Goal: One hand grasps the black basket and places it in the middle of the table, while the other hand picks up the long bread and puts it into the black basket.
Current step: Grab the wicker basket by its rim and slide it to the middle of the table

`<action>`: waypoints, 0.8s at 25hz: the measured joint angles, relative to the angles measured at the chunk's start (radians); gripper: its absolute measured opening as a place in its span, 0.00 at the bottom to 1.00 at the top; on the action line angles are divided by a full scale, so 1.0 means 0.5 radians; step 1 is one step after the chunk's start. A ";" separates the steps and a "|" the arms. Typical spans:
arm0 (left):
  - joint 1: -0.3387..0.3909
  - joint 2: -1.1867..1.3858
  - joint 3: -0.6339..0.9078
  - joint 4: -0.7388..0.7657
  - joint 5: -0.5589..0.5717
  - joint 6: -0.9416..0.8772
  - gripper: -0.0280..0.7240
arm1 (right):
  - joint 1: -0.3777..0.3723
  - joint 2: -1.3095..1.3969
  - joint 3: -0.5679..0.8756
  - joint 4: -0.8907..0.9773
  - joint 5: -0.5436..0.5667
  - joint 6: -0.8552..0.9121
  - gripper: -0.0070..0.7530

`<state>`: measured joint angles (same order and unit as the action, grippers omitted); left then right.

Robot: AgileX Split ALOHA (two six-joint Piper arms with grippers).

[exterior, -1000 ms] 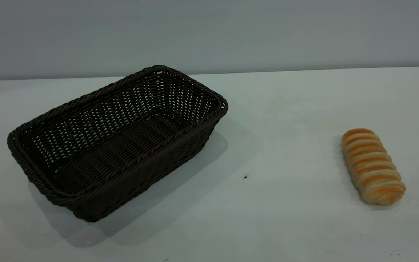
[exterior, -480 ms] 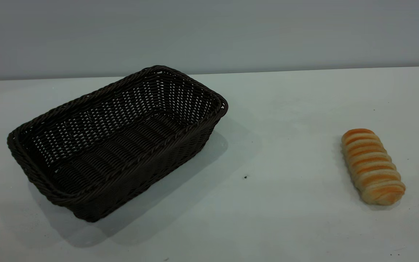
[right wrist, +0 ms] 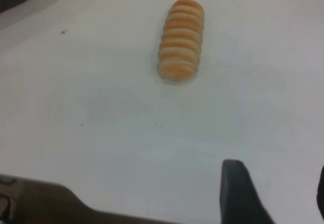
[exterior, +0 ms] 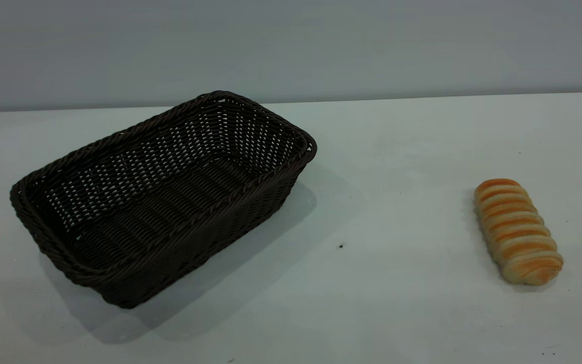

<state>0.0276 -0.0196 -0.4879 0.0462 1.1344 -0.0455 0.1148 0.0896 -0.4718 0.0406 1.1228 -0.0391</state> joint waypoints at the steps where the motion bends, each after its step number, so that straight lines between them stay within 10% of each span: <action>1: 0.000 0.000 0.000 0.000 0.000 0.000 0.69 | 0.000 0.000 0.000 0.000 0.000 0.000 0.47; 20: 0.000 0.629 -0.183 -0.240 -0.158 -0.009 0.69 | 0.000 0.532 -0.092 0.188 -0.469 -0.104 0.63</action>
<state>0.0276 0.2948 -0.5795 -0.0739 1.0555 -0.0502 0.1148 0.3556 -0.5178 0.1347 0.8885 -0.0913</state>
